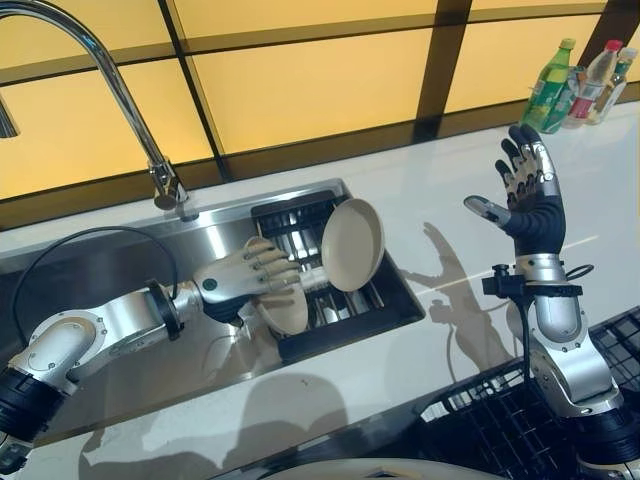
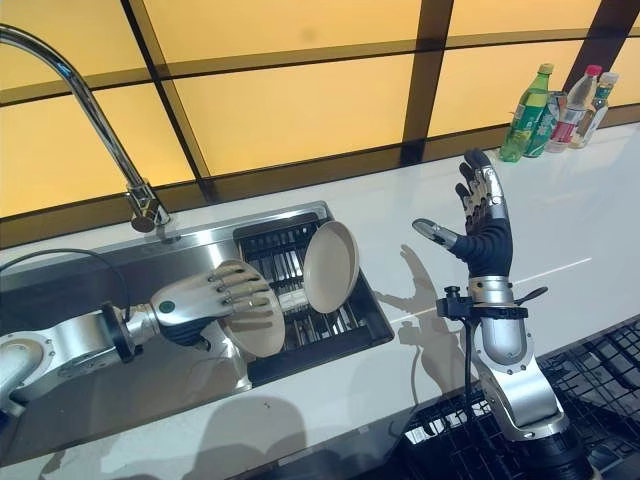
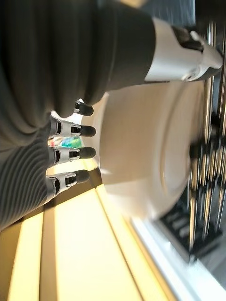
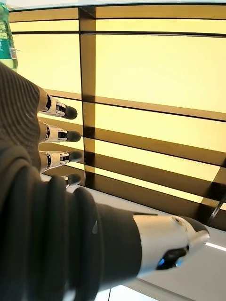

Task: Pick up plates and place into dishwasher.

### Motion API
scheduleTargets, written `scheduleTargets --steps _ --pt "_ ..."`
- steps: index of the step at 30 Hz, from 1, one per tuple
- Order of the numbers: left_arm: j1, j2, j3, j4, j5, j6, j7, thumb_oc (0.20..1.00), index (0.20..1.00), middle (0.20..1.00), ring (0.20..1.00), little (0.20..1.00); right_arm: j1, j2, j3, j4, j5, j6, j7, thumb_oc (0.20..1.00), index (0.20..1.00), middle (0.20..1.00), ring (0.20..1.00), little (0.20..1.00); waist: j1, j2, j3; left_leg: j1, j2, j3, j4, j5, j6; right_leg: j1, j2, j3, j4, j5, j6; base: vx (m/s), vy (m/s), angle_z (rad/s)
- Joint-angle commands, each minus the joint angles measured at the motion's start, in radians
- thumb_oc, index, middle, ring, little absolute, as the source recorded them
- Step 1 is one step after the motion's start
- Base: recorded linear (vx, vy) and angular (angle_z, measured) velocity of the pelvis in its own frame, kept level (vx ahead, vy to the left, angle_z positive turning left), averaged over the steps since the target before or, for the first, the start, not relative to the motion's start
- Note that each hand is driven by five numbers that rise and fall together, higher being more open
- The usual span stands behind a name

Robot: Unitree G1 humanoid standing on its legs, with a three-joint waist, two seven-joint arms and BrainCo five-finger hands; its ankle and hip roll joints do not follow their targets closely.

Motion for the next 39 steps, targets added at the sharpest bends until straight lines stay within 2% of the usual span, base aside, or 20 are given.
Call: scheduleTargets --steps 1,2,3,4,6,7,17,25,29,31,34,36,39 --pt "-0.047 -0.031 0.017 0.052 0.043 0.058 0.122 1.0 1.0 1.0 1.0 1.0 -0.028 -0.041 0.001 -0.005 -0.005 -0.04 0.008 1.0 1.0 1.0 1.0 1.0 0.015 0.012 -0.029 0.032 0.059 0.071 0.007 -0.093 -0.008 -0.125 -0.074 0.015 0.009 0.089 0.086 0.0 0.018 -0.03" --pt "-0.051 -0.034 0.008 0.063 0.051 0.062 0.135 1.0 1.0 1.0 1.0 1.0 -0.03 -0.04 0.004 -0.002 -0.004 -0.042 0.009 1.0 1.0 1.0 1.0 1.0 0.014 0.012 -0.029 0.033 0.059 0.071 0.006 -0.093 -0.008 -0.125 -0.074 0.017 0.009 0.089 0.086 0.01 0.02 -0.04" --pt "-0.058 -0.041 -0.004 0.082 0.065 0.069 0.158 0.733 0.733 0.733 0.733 0.733 -0.032 -0.039 0.009 0.0 -0.006 -0.042 0.01 1.0 1.0 1.0 1.0 1.0 0.011 0.011 -0.03 0.035 0.058 0.073 0.006 -0.094 -0.008 -0.124 -0.074 0.02 0.008 0.089 0.086 0.02 0.02 -0.06" --pt "-0.065 -0.043 -0.015 0.089 0.073 0.071 0.163 0.529 0.529 0.529 0.529 0.529 -0.033 -0.039 0.012 -0.001 -0.008 -0.039 0.01 1.0 1.0 1.0 1.0 1.0 0.009 0.012 -0.03 0.037 0.058 0.074 0.006 -0.095 -0.007 -0.123 -0.074 0.022 0.008 0.088 0.086 0.03 0.022 -0.1" --pt "-0.083 -0.045 -0.039 0.1 0.076 0.074 0.164 0.25 0.25 0.25 0.25 0.25 -0.036 -0.038 0.019 0.002 -0.012 -0.039 0.01 1.0 1.0 1.0 1.0 1.0 0.005 0.012 -0.031 0.039 0.059 0.077 0.006 -0.097 -0.007 -0.122 -0.074 0.025 0.009 0.087 0.087 0.03 0.017 -0.12" --pt "-0.094 -0.048 -0.053 0.103 0.075 0.068 0.155 0.2 0.2 0.2 0.2 0.2 -0.039 -0.038 0.022 0.001 -0.014 -0.036 0.008 1.0 1.0 1.0 1.0 1.0 0.002 0.013 -0.031 0.04 0.058 0.078 0.006 -0.096 -0.007 -0.123 -0.074 0.028 0.01 0.088 0.089 0.02 0.013 -0.07" --pt "-0.114 -0.052 -0.106 0.112 0.064 0.022 0.144 0.2 0.2 0.2 0.2 0.2 -0.044 -0.047 0.023 0.001 -0.002 -0.027 0.019 1.0 1.0 1.0 1.0 1.0 -0.011 0.012 -0.025 0.054 0.057 0.082 0.008 -0.102 -0.004 -0.117 -0.074 0.049 0.012 0.089 0.093 0.03 0.0 -0.06" --pt "-0.109 -0.041 -0.09 0.093 0.07 -0.006 0.125 0.2 0.2 0.2 0.2 0.2 -0.035 -0.045 0.023 -0.001 0.005 -0.033 0.026 1.0 1.0 1.0 1.0 1.0 -0.007 0.01 -0.025 0.055 0.057 0.077 0.006 -0.102 -0.003 -0.116 -0.075 0.049 0.012 0.089 0.096 0.01 -0.003 -0.02" --pt "-0.111 -0.011 -0.067 0.081 0.071 -0.063 0.095 0.2 0.2 0.2 0.2 0.2 -0.033 -0.044 0.022 -0.005 0.007 -0.031 0.024 1.0 1.0 1.0 1.0 1.0 -0.003 0.011 -0.032 0.054 0.058 0.074 0.006 -0.101 -0.004 -0.115 -0.076 0.042 0.01 0.09 0.096 0.0 0.0 0.0" --pt "-0.12 0.016 -0.057 0.065 0.073 -0.117 0.052 0.2 0.2 0.2 0.2 0.2 -0.038 -0.052 0.02 -0.008 0.016 -0.026 0.024 1.0 1.0 1.0 1.0 1.0 0.0 0.014 -0.034 0.052 0.058 0.073 0.006 -0.098 -0.004 -0.116 -0.077 0.038 0.011 0.091 0.095 0.0 0.0 0.0" --pt "-0.141 0.065 -0.04 0.027 0.002 -0.175 -0.081 0.2 0.2 0.2 0.2 0.2 -0.048 -0.067 0.019 -0.013 0.029 -0.017 0.019 1.0 1.0 1.0 1.0 1.0 0.005 0.02 -0.035 0.049 0.058 0.071 0.009 -0.096 -0.006 -0.118 -0.079 0.031 0.013 0.093 0.096 0.0 0.0 0.0" --pt "-0.163 0.097 -0.03 -0.002 -0.066 -0.191 -0.185 0.2 0.2 0.2 0.2 0.2 -0.06 -0.078 0.019 -0.02 0.038 -0.005 0.012 1.0 1.0 1.0 1.0 1.0 0.007 0.024 -0.036 0.047 0.057 0.069 0.01 -0.096 -0.006 -0.119 -0.081 0.024 0.015 0.093 0.097 0.0 0.0 0.0" --pt "-0.193 0.127 -0.015 -0.054 -0.162 -0.183 -0.371 0.2 0.2 0.2 0.2 0.2 -0.066 -0.086 0.013 -0.03 0.046 0.007 0.008 1.0 1.0 1.0 1.0 1.0 0.013 0.028 -0.037 0.043 0.055 0.063 0.012 -0.095 -0.006 -0.118 -0.082 0.018 0.016 0.093 0.096 0.0 0.0 0.0"
